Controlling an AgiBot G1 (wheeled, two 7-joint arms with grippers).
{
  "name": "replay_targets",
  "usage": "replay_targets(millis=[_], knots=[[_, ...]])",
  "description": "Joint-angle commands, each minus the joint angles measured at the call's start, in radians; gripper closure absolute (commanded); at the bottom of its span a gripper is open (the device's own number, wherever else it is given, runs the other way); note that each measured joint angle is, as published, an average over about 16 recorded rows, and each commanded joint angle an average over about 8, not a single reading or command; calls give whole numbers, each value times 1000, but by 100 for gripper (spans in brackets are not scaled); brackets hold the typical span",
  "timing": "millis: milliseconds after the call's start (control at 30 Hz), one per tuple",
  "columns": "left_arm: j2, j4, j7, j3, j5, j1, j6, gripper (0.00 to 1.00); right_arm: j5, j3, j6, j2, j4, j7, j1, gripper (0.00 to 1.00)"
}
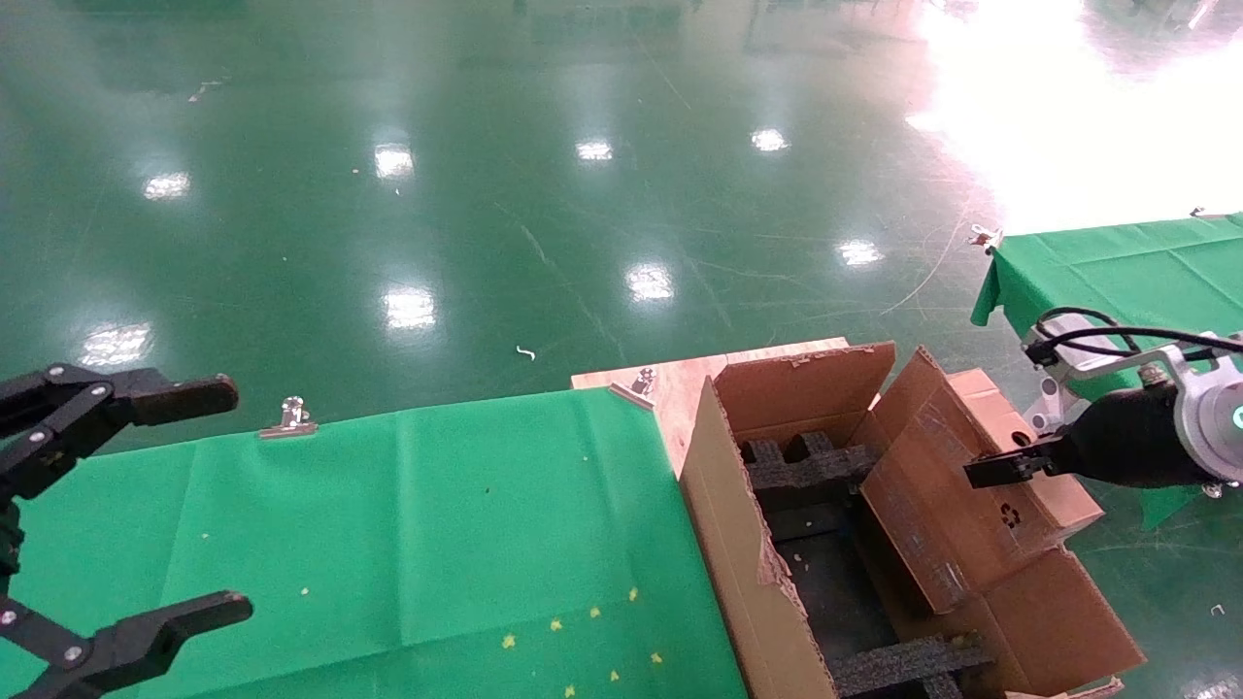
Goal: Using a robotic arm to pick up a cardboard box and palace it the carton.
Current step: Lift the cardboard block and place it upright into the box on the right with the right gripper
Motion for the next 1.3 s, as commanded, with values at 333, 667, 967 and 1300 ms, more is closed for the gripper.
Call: replay_targets(millis=[333,667,967,1300], knots=[[0,0,0,0,0,0,0,0,-118,-33,30,-15,72,175,-20,100],[0,0,0,0,0,0,0,0,-222,-62,79,-52,104,336,-71,100],[0,0,0,1,0,0,0,0,-268,-84,139,-90,103,422,-143,100],[0,0,0,1,-1,0,0,0,-296,-102,212,-135,71,487,-229,100]])
